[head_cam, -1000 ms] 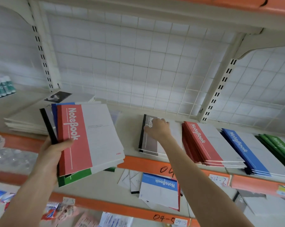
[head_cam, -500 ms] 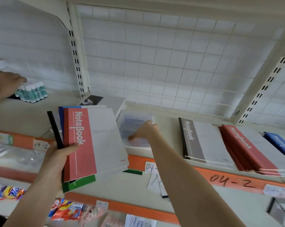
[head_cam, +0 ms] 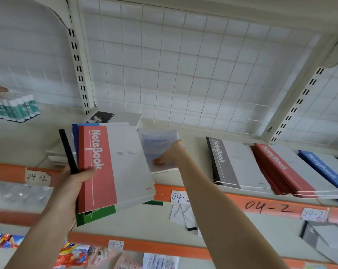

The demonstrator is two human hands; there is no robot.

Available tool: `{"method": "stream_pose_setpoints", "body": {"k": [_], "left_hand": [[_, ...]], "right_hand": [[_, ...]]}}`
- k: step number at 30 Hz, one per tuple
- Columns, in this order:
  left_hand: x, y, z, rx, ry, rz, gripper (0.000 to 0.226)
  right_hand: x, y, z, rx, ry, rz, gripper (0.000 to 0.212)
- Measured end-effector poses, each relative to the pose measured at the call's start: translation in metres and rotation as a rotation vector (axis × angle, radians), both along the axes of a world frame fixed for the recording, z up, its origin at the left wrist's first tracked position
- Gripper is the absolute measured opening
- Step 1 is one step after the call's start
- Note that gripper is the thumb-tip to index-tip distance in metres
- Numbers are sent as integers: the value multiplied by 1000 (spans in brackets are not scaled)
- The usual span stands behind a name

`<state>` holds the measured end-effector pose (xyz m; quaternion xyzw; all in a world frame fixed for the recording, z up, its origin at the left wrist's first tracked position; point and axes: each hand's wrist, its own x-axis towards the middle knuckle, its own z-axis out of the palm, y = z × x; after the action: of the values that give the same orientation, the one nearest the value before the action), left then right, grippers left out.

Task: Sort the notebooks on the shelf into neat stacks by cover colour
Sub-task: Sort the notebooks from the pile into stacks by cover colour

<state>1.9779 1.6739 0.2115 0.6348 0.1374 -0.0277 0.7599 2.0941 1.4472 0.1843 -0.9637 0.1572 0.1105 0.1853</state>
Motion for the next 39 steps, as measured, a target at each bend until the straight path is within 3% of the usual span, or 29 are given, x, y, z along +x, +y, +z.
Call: {"method": "stream_pose_setpoints", "body": {"k": [6, 10, 17, 20, 22, 27, 30, 33, 34, 37, 39], "left_hand": [[11, -7, 2, 13, -43, -21, 39], [17, -9, -4, 30, -47, -38, 41], [20, -9, -7, 7, -45, -30, 42], [16, -6, -5, 3, -48, -19, 40], [12, 0, -5, -3, -53, -7, 37], [-2, 27, -8, -39, -9, 77, 32], [-12, 46, -7, -43, 6, 146, 34], [-21, 64, -7, -41, -11, 230, 32], [-25, 69, -6, -36, -15, 253, 32], [-32, 84, -8, -36, -21, 283, 39], [-35, 93, -11, -49, -28, 298, 38]], "right_hand": [[-24, -36, 3, 74, -34, -45, 82], [-46, -62, 8, 97, -22, -85, 80], [-61, -66, 17, -72, 57, -92, 77], [-58, -49, 30, -262, -50, -1, 43], [-55, -30, 40, -196, -151, 42, 28], [-28, 27, 43, 299, -194, 69, 19], [-9, 61, 31, 492, -187, -27, 35], [1, 94, 32, 772, -106, -143, 27], [5, 105, 33, 826, -55, -172, 36], [21, 129, 29, 761, 39, -175, 97], [32, 131, 20, 644, 85, -158, 120]]}}
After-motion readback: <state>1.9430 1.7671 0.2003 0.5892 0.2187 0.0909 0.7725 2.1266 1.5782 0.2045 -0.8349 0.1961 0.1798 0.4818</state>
